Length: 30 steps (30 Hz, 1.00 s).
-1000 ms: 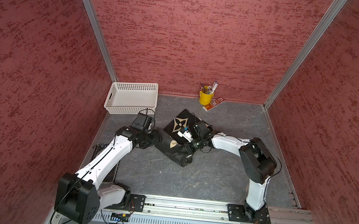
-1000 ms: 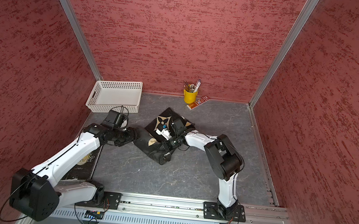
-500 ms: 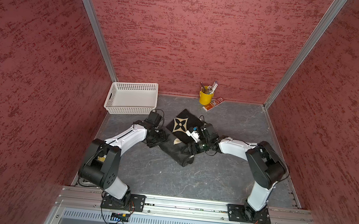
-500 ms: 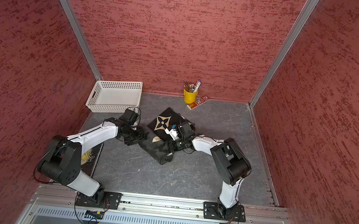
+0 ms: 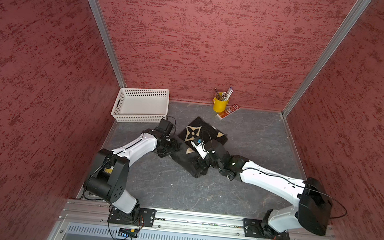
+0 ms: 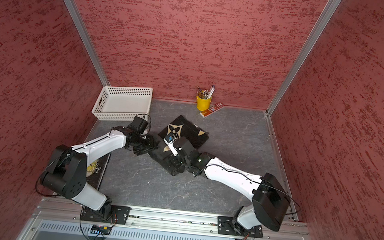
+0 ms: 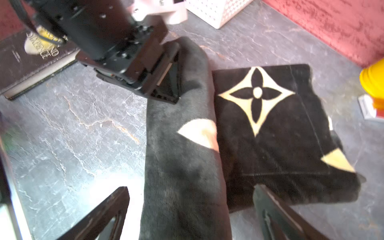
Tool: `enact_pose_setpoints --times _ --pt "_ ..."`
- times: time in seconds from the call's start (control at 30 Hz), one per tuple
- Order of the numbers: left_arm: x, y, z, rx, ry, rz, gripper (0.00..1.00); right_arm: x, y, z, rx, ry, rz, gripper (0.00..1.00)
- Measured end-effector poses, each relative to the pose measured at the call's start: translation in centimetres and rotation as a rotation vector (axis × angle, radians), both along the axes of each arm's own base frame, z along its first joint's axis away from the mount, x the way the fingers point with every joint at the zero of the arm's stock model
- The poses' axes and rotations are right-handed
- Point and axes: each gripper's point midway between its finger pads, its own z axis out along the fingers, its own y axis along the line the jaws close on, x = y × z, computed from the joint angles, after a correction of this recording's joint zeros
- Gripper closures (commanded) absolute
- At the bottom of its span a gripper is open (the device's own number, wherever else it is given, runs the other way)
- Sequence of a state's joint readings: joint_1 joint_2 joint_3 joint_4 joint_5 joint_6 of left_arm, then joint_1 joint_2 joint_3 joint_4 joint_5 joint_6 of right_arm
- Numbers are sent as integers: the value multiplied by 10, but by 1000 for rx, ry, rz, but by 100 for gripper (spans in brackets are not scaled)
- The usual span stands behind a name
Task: Roll up the pillowcase
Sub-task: Roll the pillowcase at the center of the board.
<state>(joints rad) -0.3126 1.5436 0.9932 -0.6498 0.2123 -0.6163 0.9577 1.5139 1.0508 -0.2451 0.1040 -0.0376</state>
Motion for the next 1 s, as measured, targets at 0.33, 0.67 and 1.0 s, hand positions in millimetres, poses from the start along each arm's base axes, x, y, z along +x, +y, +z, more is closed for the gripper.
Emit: enact_pose_setpoints --times 0.33,0.67,1.0 --pt "-1 0 0 -5 -1 0 36 -3 39 -60 -333 -187 145 2" --pt "-1 0 0 -13 -5 1 36 4 39 -91 -462 -258 166 21" --pt "-1 11 16 -34 -25 31 34 9 36 -97 -386 -162 123 90"
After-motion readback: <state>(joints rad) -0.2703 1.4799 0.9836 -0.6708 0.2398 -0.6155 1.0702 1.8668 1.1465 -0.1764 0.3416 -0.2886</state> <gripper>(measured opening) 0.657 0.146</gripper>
